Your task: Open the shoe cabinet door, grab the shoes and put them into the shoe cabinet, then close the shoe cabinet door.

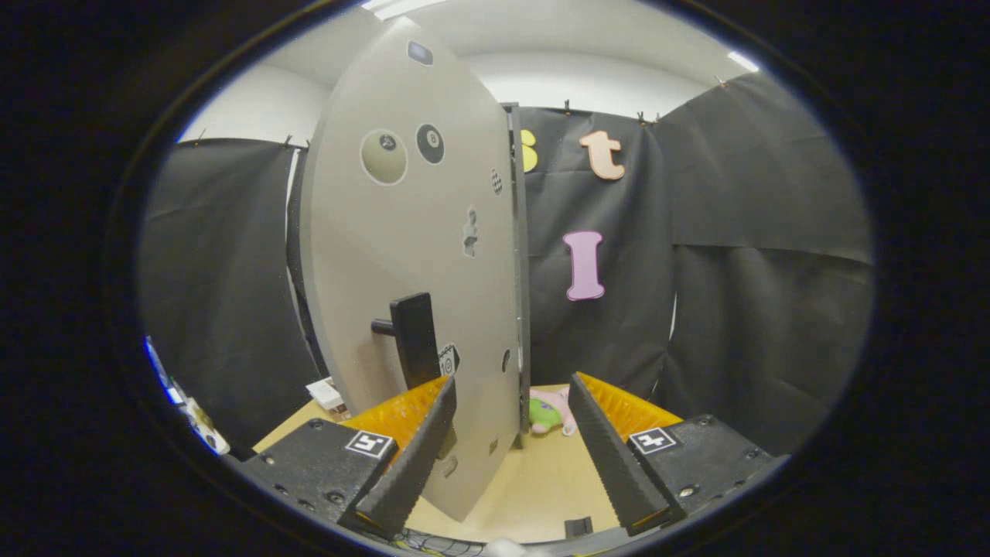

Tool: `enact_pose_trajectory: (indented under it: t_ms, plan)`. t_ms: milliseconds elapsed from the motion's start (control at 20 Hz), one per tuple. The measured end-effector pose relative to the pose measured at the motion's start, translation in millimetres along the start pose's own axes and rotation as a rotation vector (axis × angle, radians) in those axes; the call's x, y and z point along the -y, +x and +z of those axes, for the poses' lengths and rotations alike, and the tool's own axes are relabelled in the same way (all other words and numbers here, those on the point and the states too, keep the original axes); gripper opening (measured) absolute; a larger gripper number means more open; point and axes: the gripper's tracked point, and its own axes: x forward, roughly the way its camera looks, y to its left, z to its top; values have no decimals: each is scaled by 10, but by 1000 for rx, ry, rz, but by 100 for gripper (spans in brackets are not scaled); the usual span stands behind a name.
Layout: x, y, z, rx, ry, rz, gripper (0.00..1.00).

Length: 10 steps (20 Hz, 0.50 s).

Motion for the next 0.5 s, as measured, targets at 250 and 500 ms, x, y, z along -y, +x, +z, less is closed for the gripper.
enact_pose_trajectory:
  t_ms: [250, 500]
  plan:
    - [-277, 143, -34, 3, 18, -11, 96]
    - [-651, 342, -38, -1, 10, 25, 96]
